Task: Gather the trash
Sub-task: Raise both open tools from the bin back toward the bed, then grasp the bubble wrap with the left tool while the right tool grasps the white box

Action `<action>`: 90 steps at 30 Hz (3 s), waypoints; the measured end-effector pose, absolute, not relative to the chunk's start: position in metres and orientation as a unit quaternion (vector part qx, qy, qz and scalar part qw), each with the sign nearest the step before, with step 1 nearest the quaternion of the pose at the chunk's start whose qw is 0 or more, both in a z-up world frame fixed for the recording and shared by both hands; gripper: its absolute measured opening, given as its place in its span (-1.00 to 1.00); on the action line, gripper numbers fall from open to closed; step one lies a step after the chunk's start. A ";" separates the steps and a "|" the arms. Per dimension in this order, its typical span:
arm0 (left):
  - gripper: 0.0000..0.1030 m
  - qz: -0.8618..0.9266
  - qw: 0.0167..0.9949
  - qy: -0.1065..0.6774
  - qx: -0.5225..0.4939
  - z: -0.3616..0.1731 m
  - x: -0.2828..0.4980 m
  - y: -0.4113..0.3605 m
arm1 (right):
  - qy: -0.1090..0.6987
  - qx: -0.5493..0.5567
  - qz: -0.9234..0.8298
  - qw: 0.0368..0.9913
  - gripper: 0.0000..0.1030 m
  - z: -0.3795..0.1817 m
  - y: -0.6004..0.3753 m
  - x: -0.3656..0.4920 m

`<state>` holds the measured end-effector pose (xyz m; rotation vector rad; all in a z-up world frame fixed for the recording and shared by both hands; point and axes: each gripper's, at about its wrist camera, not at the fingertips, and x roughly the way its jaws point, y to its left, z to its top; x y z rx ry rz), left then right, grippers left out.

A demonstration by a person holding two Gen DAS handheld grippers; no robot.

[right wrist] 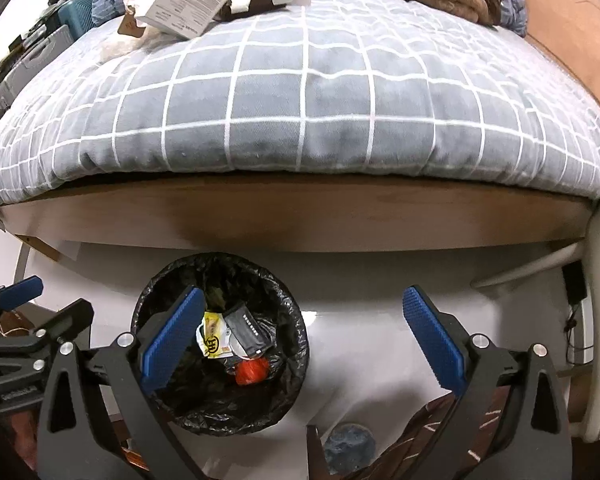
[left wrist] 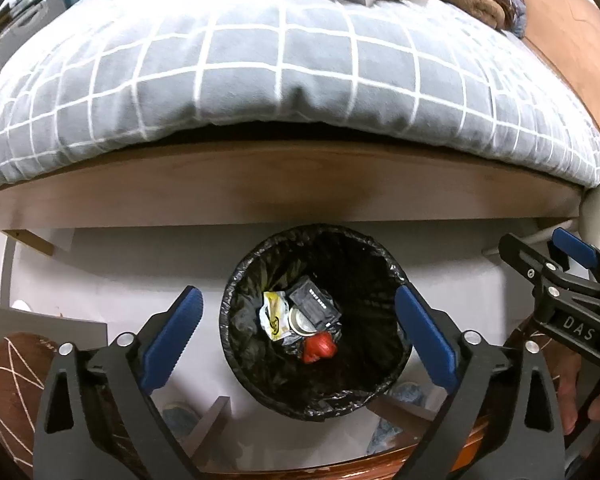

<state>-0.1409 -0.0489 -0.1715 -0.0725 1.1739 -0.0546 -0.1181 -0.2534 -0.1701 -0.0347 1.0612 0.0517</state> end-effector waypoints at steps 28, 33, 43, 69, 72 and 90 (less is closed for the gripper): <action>0.89 0.007 0.877 0.480 -0.032 -0.089 -0.056 -0.007 | 0.437 -0.034 0.051 0.897 0.85 -0.090 -0.229 -0.040; 0.89 0.030 0.880 0.473 -0.039 -0.078 -0.010 0.014 | 0.416 -0.031 0.071 0.906 0.85 -0.070 -0.215 -0.012; 0.89 0.053 0.879 0.473 -0.043 -0.078 0.077 0.041 | 0.399 -0.050 0.115 0.908 0.85 -0.056 -0.163 0.038; -0.59 0.032 0.860 0.503 -0.073 -0.105 0.146 0.037 | 0.409 -0.054 0.130 0.902 0.85 -0.081 -0.128 0.100; -0.65 0.031 0.861 0.502 -0.073 -0.102 0.139 0.039 | 0.411 -0.063 0.136 0.899 0.85 -0.084 -0.124 0.104; -0.68 0.035 0.870 0.485 -0.085 -0.082 0.098 0.053 | 0.445 -0.004 0.137 0.885 0.16 -0.094 -0.155 0.105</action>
